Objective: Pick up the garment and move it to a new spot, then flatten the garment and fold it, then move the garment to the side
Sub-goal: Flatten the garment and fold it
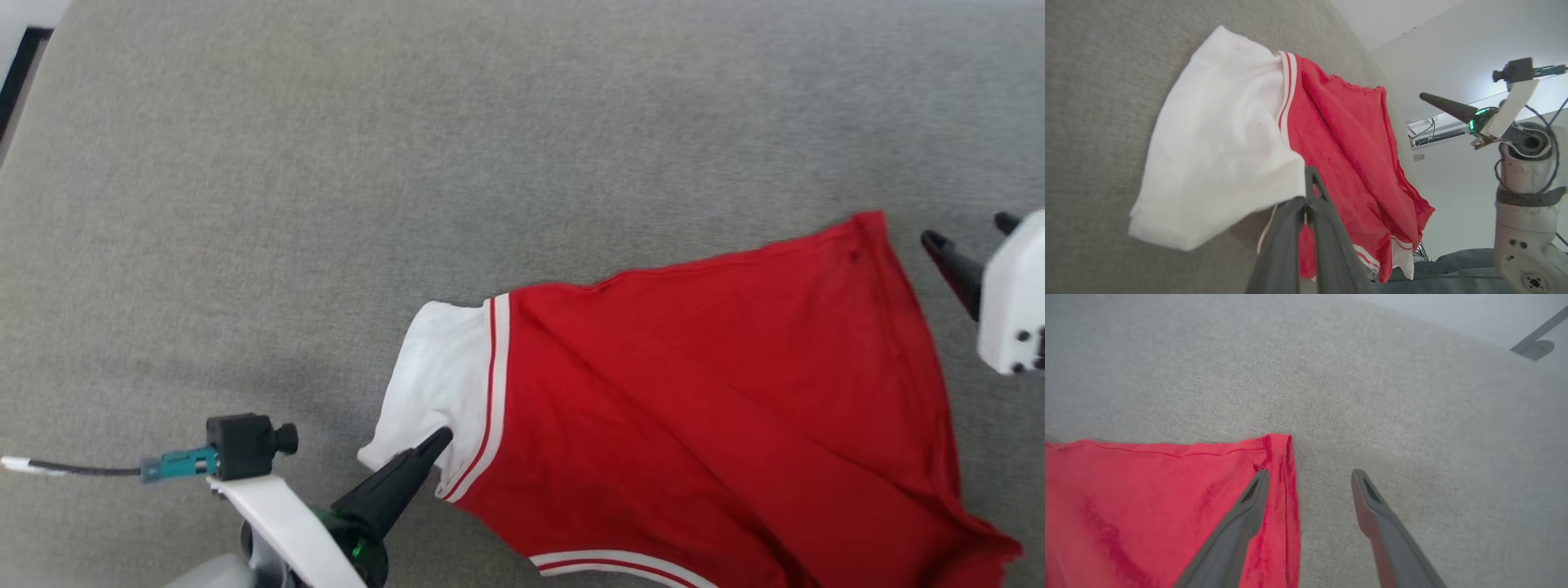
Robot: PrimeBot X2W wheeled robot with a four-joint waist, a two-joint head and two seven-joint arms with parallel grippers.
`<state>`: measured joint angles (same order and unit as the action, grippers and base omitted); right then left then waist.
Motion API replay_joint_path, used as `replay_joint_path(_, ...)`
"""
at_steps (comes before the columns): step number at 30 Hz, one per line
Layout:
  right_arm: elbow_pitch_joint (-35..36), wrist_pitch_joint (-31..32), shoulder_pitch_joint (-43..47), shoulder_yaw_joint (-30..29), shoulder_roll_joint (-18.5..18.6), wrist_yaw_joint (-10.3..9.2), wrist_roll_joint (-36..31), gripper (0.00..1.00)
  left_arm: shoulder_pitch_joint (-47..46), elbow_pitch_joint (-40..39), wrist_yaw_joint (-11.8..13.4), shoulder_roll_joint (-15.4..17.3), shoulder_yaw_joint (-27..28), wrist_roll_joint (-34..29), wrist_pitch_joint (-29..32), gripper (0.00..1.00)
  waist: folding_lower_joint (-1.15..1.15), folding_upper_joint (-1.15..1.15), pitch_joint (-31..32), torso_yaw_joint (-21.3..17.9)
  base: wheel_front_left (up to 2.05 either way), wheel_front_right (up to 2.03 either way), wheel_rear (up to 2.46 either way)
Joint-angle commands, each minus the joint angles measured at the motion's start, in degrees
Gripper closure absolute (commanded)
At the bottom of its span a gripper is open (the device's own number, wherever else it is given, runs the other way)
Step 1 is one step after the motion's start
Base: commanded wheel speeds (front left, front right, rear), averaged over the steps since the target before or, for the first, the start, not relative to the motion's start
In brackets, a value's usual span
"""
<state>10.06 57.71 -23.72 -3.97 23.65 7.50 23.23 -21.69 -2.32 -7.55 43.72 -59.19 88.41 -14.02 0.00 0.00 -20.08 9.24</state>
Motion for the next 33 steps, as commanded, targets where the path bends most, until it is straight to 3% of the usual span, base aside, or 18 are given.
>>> replay_joint_path(1, -4.81, -0.96, -1.85, 1.37, -0.49, -0.02, -0.86, 0.0, -1.51, 0.19, 0.13, -0.57, -0.12, -0.42, 0.25, 1.0, 0.0, 0.0, -1.58, 1.54, 0.0, 0.0, 0.0)
replay_joint_path(11, -15.6, 1.71, -3.3, 6.8, 0.32, -0.01, 0.58, 0.0, -3.18, 0.59, 0.13, -1.85, -0.93, 0.01, 0.13, 1.0, 0.0, 0.0, -3.75, 2.87, 0.0, 0.0, 0.0)
replay_joint_path(12, -16.03, 1.87, -3.43, 7.42, 0.21, -0.01, 0.78, 0.05, -3.39, 0.65, 0.13, -1.91, -0.91, 0.11, 0.08, 1.0, 0.0, 0.0, -3.81, 2.8, 0.0, 0.0, 0.0)
replay_joint_path(13, -16.3, 1.57, -3.58, 7.86, 0.05, -0.01, 1.0, 0.62, -3.59, 0.79, 0.13, -1.94, -0.83, 0.2, 0.02, 1.0, 0.0, 0.0, -3.79, 2.67, 0.0, 0.0, 0.0)
replay_joint_path(14, -16.55, 1.03, -3.78, 8.06, -0.27, -0.01, 1.33, 0.88, -3.83, 0.97, 0.13, -1.84, -0.73, 0.12, -0.03, 1.0, 0.0, 0.0, -3.68, 2.48, 0.0, 0.0, 0.0)
replay_joint_path(15, -16.61, 0.38, -4.15, 8.27, -0.57, -0.01, 1.63, 1.0, -4.08, 1.37, 0.13, -1.69, -0.47, -0.02, -0.15, 1.0, 0.0, 0.0, -3.45, 2.25, 0.0, 0.0, 0.0)
replay_joint_path(24, -20.05, -8.91, -13.57, 4.59, -3.6, -0.02, 2.09, 1.0, -10.65, 5.04, 0.13, 0.37, 5.39, 0.2, -0.64, 1.0, 0.0, 0.0, -1.3, -1.85, 0.0, 0.0, 0.0)
replay_joint_path(33, -27.28, -17.75, -32.45, -1.44, -9.69, -0.01, -4.26, 1.0, -30.49, 13.97, 0.13, 1.78, 15.68, 3.43, 5.53, 1.0, 0.0, 0.0, -6.01, -6.47, 0.0, 0.0, 0.0)
